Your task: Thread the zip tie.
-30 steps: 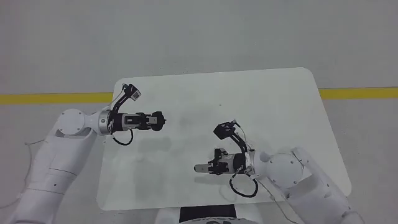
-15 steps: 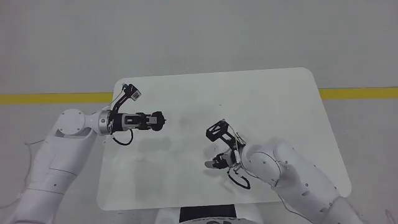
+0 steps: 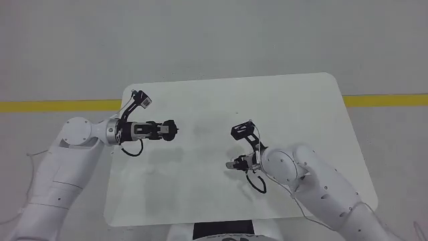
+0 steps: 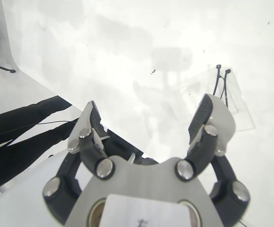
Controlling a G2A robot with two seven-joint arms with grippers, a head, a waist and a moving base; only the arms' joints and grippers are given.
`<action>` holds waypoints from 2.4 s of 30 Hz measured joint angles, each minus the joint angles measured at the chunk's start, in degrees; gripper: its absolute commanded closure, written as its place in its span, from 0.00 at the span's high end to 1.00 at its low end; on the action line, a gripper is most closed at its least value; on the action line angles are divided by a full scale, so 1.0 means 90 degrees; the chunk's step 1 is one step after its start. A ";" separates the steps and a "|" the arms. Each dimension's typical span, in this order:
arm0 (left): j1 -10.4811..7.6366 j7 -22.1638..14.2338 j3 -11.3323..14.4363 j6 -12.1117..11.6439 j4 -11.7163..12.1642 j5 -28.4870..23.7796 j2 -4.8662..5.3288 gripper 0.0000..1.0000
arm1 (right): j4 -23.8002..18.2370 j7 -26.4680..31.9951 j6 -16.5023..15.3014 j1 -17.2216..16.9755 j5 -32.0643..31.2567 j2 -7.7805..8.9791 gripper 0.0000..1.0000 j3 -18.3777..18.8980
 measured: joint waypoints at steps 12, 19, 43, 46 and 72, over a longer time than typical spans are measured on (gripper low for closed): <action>0.0000 0.0000 0.0000 0.0000 0.0000 0.0000 0.0000 0.00 | -0.0001 0.0031 0.0157 -0.0088 -0.0236 -0.0001 1.00 -0.0039; 0.0000 0.0000 0.0000 0.0000 0.0000 0.0000 0.0000 0.00 | 0.0078 -0.0005 0.0167 -0.0248 -0.0504 0.0002 1.00 0.0113; 0.0000 0.0000 0.0000 0.0000 0.0000 0.0000 0.0000 0.00 | 0.0110 -0.0172 0.0166 -0.0852 -0.1839 -0.0204 0.30 0.0476; 0.0000 0.0000 0.0000 0.0000 0.0000 0.0000 0.0000 0.00 | 0.0165 -0.0216 0.0166 -0.0868 -0.2013 -0.0262 0.25 0.0446; 0.0000 0.0000 0.0000 0.0000 0.0000 0.0000 0.0000 0.00 | 0.0777 -0.0254 0.0166 -0.0816 -0.2831 -0.0735 0.18 0.0466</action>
